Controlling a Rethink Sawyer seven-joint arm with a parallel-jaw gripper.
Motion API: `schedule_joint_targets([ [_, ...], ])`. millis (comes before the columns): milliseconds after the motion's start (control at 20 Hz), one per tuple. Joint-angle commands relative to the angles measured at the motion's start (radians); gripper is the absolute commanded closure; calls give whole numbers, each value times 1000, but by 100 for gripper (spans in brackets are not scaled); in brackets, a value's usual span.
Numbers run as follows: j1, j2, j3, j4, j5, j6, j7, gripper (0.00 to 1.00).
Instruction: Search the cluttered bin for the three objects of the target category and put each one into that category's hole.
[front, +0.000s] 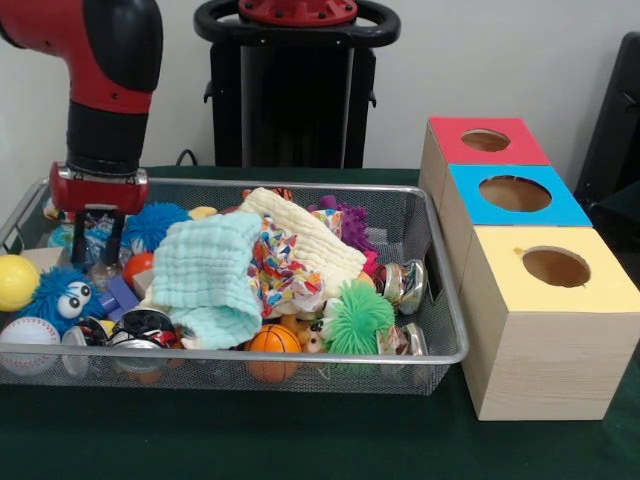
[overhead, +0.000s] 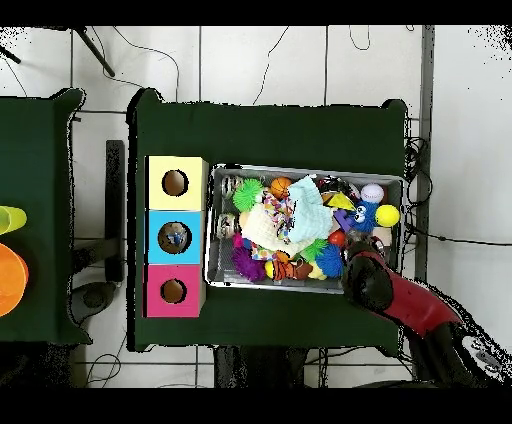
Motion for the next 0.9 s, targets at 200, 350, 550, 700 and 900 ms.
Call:
schedule_joint_targets([
  [200, 336, 148, -404, -132, 161, 22, 257, 100],
  [350, 327, 133, -384, -138, 125, 41, 204, 100],
  [550, 293, 68, -311, -125, 64, 53, 152, 100],
  [700, 297, 42, -316, -87, 70, 55, 174, 100],
  [900, 297, -7, -304, -48, 65, 97, 166, 100],
])
